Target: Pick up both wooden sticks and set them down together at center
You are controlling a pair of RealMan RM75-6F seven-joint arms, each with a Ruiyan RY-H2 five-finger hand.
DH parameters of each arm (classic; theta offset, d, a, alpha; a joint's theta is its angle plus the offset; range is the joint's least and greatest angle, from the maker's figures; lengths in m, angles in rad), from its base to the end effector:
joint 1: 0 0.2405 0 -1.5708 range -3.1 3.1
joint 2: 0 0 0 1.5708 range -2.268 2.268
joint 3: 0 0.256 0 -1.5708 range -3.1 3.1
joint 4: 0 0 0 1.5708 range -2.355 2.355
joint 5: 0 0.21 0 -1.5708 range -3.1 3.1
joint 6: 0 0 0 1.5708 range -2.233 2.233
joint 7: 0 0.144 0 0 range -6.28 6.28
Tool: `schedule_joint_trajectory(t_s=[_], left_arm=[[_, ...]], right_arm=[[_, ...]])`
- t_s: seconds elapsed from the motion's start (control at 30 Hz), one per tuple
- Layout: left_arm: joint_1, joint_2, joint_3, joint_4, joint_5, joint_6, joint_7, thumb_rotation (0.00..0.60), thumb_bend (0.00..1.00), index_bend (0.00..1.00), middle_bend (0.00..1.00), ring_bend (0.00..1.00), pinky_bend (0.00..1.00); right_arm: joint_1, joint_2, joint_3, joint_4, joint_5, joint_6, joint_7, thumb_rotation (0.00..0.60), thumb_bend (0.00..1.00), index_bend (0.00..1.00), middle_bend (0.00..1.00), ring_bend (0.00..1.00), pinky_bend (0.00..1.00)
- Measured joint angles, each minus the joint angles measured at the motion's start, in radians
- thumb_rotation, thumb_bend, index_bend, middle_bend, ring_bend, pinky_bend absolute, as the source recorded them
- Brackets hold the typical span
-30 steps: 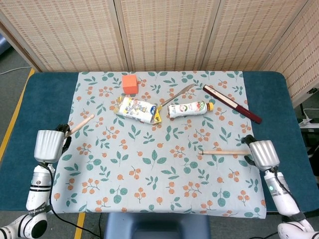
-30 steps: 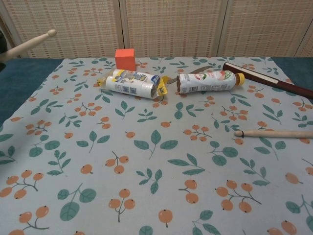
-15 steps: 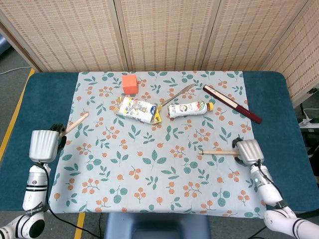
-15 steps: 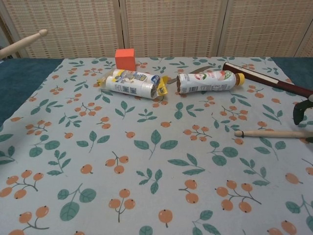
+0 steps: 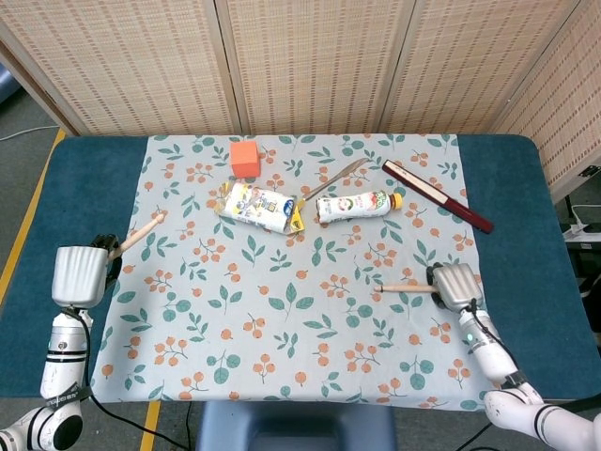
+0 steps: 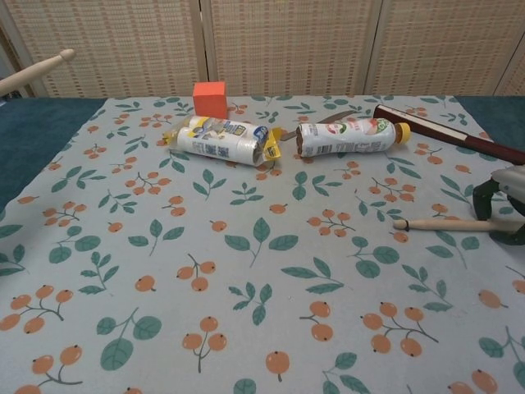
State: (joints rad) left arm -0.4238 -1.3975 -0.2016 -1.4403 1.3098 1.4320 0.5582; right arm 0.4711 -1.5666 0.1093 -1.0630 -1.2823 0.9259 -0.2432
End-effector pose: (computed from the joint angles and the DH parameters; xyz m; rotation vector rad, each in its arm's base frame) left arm -0.2456 0.3079 0.1079 -1.4136 -0.4417 -0.7679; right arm -0.3211 -0.3164 0.0126 1.7343 -0.8648 0.5195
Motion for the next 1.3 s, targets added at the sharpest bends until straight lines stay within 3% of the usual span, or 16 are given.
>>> schedule_joint_trajectory(t_s=[0.2, 0.43, 0.87, 1.13, 1.3], left_arm=[[0.008, 0.001, 0.005, 0.011, -0.008, -0.004, -0.007, 0.6, 0.4, 0.68, 0.8, 1.0, 1.0], [0.011, -0.005, 0.006, 0.018, -0.012, -0.006, -0.01, 0.6, 0.4, 0.68, 0.8, 1.0, 1.0], [0.013, -0.01, 0.007, 0.02, -0.011, -0.006, -0.008, 0.6, 0.4, 0.68, 0.8, 1.0, 1.0], [0.016, -0.008, 0.005, 0.029, -0.017, -0.009, -0.012, 0.6, 0.4, 0.68, 0.8, 1.0, 1.0], [0.015, -0.008, 0.003, 0.041, -0.024, -0.016, -0.015, 0.6, 0.4, 0.68, 0.8, 1.0, 1.0]], right_arm=[[0.005, -0.024, -0.016, 0.033, -0.022, 0.01, 0.012, 0.6, 0.5, 0.61, 0.47, 0.78, 0.98], [0.001, -0.014, -0.021, 0.023, -0.025, 0.025, 0.012, 0.6, 0.7, 0.66, 0.51, 0.78, 0.99], [-0.007, 0.007, -0.02, -0.012, -0.015, 0.049, -0.014, 0.6, 0.92, 0.82, 0.64, 0.78, 0.99], [-0.013, 0.032, -0.019, -0.045, -0.024, 0.072, 0.006, 0.6, 0.94, 0.83, 0.64, 0.78, 0.99], [-0.025, 0.088, -0.011, -0.137, -0.05, 0.127, 0.043, 0.6, 0.96, 0.83, 0.64, 0.78, 0.99]])
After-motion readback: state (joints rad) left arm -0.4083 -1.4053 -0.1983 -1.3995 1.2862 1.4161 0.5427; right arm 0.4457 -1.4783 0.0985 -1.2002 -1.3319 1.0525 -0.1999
